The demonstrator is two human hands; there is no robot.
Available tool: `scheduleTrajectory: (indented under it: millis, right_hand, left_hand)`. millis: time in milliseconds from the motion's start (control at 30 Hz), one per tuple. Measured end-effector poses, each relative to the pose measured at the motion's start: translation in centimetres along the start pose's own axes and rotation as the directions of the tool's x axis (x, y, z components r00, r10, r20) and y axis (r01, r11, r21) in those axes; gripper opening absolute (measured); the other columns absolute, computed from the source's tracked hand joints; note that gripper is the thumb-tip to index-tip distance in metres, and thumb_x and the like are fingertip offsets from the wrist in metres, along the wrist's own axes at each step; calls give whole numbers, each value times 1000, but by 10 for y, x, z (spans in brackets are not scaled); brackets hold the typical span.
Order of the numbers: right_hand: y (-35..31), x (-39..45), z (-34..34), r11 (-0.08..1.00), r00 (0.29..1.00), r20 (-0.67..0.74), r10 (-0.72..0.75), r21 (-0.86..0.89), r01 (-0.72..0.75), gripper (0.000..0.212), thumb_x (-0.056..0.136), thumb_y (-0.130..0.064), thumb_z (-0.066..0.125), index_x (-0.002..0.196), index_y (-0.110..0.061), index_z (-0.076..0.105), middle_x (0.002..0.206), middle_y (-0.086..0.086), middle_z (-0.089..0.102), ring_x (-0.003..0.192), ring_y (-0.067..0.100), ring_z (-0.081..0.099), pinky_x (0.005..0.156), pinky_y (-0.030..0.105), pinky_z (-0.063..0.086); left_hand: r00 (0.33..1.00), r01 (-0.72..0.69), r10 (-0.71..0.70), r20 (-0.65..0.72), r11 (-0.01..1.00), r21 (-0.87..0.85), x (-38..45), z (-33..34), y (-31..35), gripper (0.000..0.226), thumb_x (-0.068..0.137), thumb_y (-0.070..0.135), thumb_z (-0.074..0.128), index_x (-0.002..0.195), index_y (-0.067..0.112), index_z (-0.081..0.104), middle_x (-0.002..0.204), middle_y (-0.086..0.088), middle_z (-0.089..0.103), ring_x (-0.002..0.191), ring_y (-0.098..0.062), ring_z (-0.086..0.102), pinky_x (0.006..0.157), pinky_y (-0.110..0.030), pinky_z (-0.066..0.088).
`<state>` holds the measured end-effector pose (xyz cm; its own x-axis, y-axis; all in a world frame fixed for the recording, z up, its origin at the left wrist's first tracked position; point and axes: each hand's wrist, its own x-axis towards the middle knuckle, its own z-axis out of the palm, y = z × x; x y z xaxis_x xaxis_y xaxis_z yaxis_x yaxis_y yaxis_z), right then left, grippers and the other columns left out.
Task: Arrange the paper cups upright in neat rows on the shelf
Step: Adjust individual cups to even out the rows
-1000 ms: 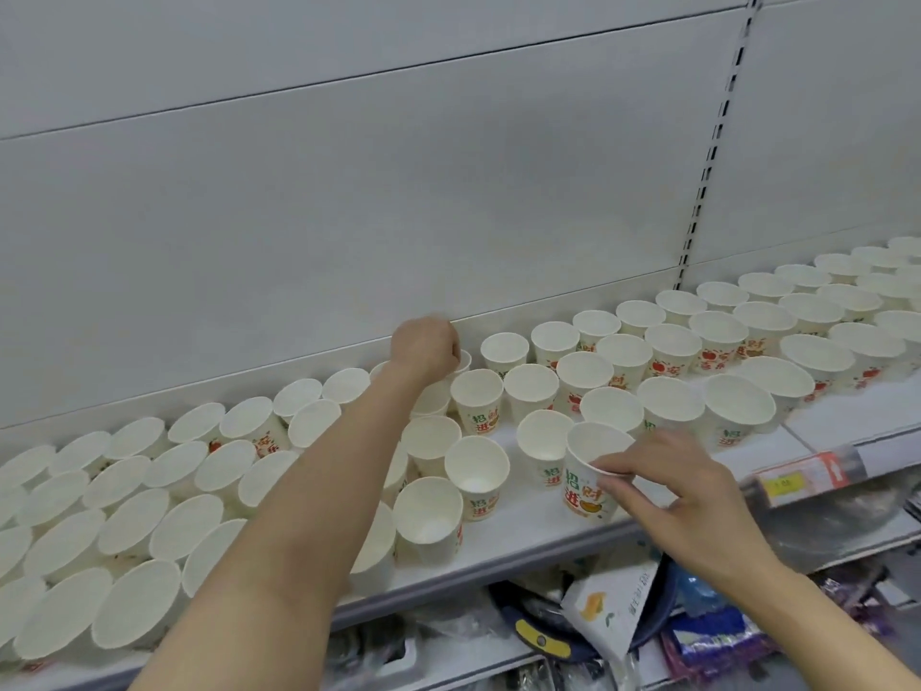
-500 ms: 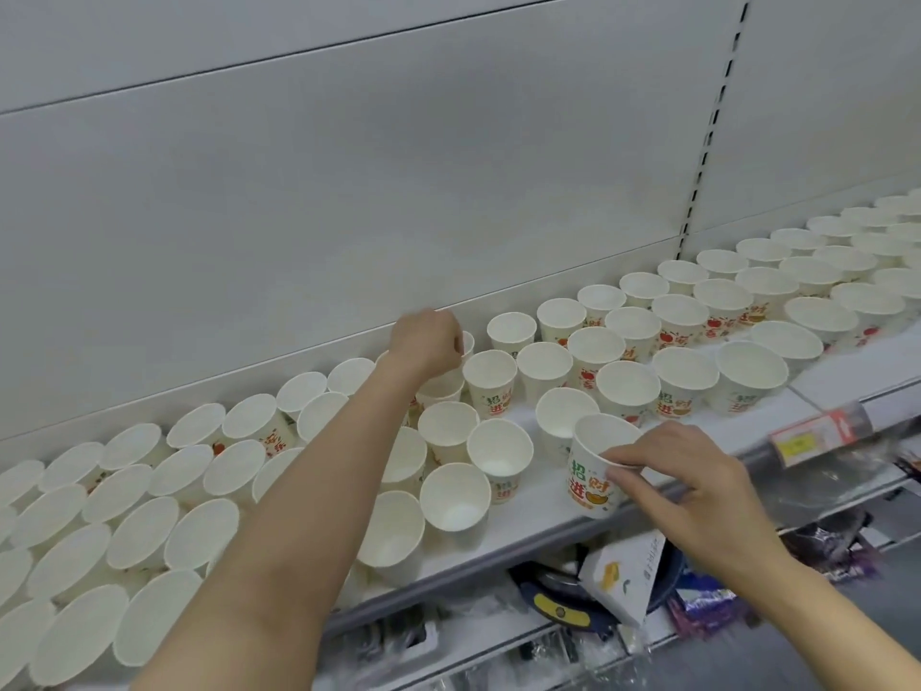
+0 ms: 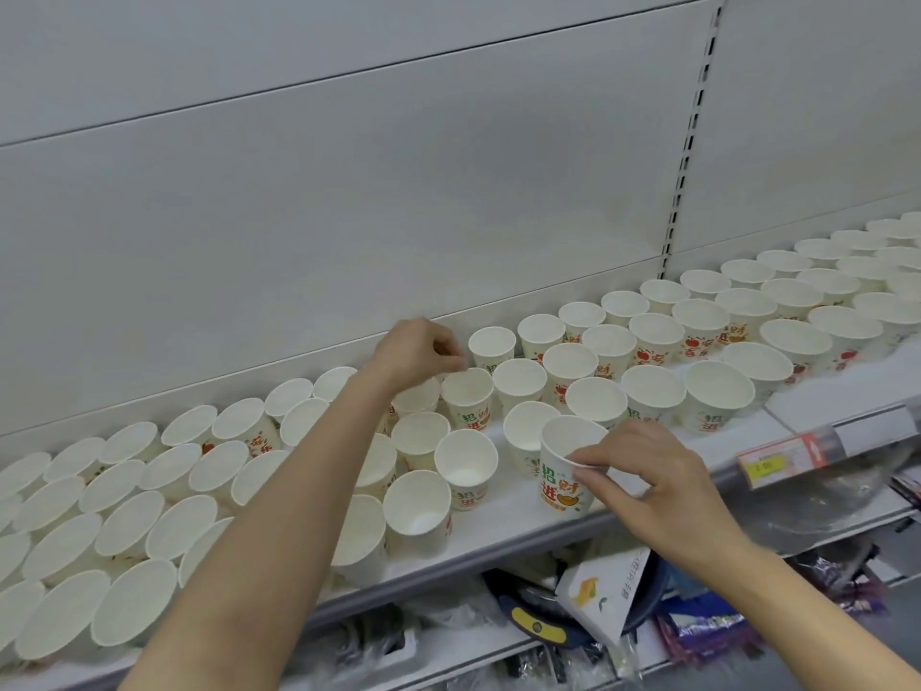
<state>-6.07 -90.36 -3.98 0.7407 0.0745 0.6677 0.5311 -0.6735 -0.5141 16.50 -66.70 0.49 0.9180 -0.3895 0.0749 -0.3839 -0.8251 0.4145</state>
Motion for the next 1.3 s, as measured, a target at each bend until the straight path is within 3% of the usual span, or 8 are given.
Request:
scheduleTrajectory:
  millis: [167,433,567,800,900,1033,1200,1300]
  right_hand:
    - [3,5,-3,999,999,23,-45,20,45,18,84,-36,62,87,-24,75,83,-19,66,83,3,57,77,24,42]
    - [9,5,-2,996,994,82,-78,47,75,15,84,-34,65,87,-24,74,80,-18,65,82,3,55,73,29,44]
    - [11,6,-2,995,992,86,-90,43,87,15,84,-33,65,88,-22,74,80,-16,65,81,4,55,72,30,44]
    - [14,11,-2,995,990,106,-95,28,93,16,84,-34,64,89,-22,74,78,-17,64,79,4,54,70,32,46]
    - [14,12,-3,994,989,102,-109,11,108,17,84,-33,64,89,-21,75,78,-16,65,79,6,54,70,31,45]
    - [14,13,-1,993,989,85,-119,-1,120,18,84,-33,63,89,-20,75,78,-13,66,79,6,55,71,29,44]
    - [16,11,0,991,989,78,-129,-13,130,19,84,-33,63,88,-19,76,79,-11,67,79,9,56,70,34,45]
    - [17,11,-1,992,988,86,-127,0,128,18,84,-33,63,88,-19,76,80,-10,67,80,9,57,68,37,46]
  left_hand:
    - [977,166,-122,-174,951,262,-6,6,-2,13,85,25,61,88,25,74,92,7,71,91,-20,63,68,-28,46]
    - [961,269,-277,25,948,168,19,33,9,41,95,43,43,71,17,64,77,-2,65,84,-26,61,70,-31,38]
    - [967,244,-249,59,966,80,17,35,12,50,98,41,46,54,17,47,57,5,46,66,-18,45,63,-30,29]
    - [979,188,-179,102,978,-91,25,40,15,36,96,34,50,64,19,53,64,0,46,65,-18,39,61,-31,30]
    - [985,156,-153,79,987,-33,27,40,16,35,93,35,53,62,19,49,62,1,44,64,-20,39,59,-31,28]
    - [990,109,-106,-98,994,24,6,22,15,10,82,34,68,83,26,73,82,13,69,71,-13,60,68,-29,50]
    - [989,-25,10,147,995,100,-37,11,20,17,72,39,81,84,29,74,83,15,69,78,-3,62,69,-25,50]
    - [993,-68,39,111,961,269,-41,18,21,15,74,38,78,86,30,73,85,14,69,82,-8,62,68,-27,51]
